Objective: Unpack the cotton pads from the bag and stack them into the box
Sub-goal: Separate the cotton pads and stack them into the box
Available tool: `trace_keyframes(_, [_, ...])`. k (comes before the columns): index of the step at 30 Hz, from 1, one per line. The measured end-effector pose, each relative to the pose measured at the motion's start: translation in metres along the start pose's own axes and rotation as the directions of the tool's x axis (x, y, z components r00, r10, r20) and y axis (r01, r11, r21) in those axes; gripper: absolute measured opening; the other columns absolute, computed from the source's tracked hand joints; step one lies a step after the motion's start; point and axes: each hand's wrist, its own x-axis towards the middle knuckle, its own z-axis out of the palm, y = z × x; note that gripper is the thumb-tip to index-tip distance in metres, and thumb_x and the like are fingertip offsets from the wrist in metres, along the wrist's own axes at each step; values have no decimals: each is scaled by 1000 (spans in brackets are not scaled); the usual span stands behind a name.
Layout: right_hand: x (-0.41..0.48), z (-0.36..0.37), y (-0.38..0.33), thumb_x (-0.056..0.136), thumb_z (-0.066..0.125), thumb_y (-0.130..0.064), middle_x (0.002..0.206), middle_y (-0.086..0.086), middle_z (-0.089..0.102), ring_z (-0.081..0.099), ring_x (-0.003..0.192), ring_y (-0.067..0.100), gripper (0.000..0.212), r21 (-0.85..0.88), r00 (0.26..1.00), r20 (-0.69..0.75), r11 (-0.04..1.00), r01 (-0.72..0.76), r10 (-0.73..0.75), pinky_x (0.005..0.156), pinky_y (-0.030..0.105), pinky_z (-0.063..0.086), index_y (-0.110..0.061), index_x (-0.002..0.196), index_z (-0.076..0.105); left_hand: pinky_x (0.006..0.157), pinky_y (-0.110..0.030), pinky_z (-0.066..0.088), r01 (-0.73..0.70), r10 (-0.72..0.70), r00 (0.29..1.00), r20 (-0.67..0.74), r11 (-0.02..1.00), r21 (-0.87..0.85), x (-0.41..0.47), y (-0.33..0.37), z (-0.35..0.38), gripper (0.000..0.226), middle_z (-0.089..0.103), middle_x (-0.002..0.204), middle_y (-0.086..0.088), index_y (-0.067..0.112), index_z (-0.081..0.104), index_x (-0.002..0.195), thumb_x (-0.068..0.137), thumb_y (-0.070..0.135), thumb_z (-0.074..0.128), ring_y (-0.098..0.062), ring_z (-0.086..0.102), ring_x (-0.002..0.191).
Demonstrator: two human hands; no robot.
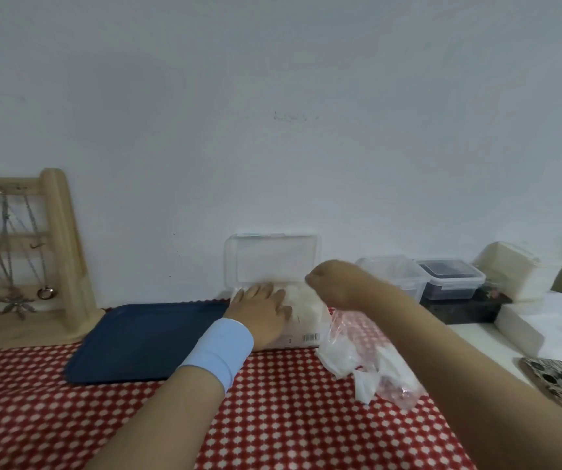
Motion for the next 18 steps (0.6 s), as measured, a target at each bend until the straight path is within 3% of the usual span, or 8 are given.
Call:
trace_keyframes(2, [-9,23,5,110,31,-33,154,14,43,41,140,31,48,-133,989,136,988,83,-65,114,40,32,-10,149,44,128,-46,0,37,-37,999,9,999,6,3,7,8,58,-2,172,-2,23,9,163,109,42,15,-23,-2,158])
trace_keyframes(5, [-15,45,17,109,26,-34,155,17,36,29,145,36,50,-254,963,240,949,187,-126,118,49,26,-6,149,39,128,-45,-2,62,-61,998,-6,998,20,3,12,10,59,-5,172,-1,23,3,164,109,43,13,-20,-5,158])
trace_keyframes(7, [-18,40,22,110,30,-31,162,11,28,22,150,31,50,-180,967,210,966,185,-146,122,44,21,-8,155,33,128,-45,-1,62,-62,998,-30,998,-8,-1,12,7,59,-3,172,0,23,4,164,109,43,16,-19,-3,158])
trace_keyframes(9, [-24,28,26,108,40,-30,164,1,27,27,150,21,50,-9,981,52,982,187,-186,121,35,20,-20,157,33,128,-43,5,39,-47,989,-142,997,-63,-7,13,3,59,8,171,1,24,14,163,108,43,24,-18,6,157])
trace_keyframes(11, [-29,19,29,102,50,-19,146,-3,51,49,132,14,39,70,956,-171,964,255,-240,112,26,35,-24,140,56,122,-36,21,-21,-15,937,-350,995,-97,-17,17,1,49,34,161,5,27,38,153,105,40,38,-17,28,148])
trace_keyframes(13, [-38,13,29,94,50,-5,113,-11,66,60,103,6,35,121,949,-212,957,264,-235,97,24,49,-25,112,71,108,-30,37,-106,19,870,-492,983,-150,-29,28,1,30,54,133,10,28,59,129,100,32,50,-13,47,124])
trace_keyframes(16, [-56,8,28,82,45,4,84,-8,75,71,74,11,38,158,979,21,968,197,-203,67,24,58,-18,86,76,84,-29,52,-119,19,954,-298,939,-322,-46,48,1,12,64,101,10,29,64,100,95,27,53,-14,62,94])
trace_keyframes(18, [-62,13,34,82,43,5,79,-2,77,73,67,13,39,129,971,166,980,150,-170,62,26,60,-16,81,75,79,-29,55,-100,65,990,-126,952,-291,-53,58,6,16,68,98,11,33,66,97,94,31,51,-13,64,88])
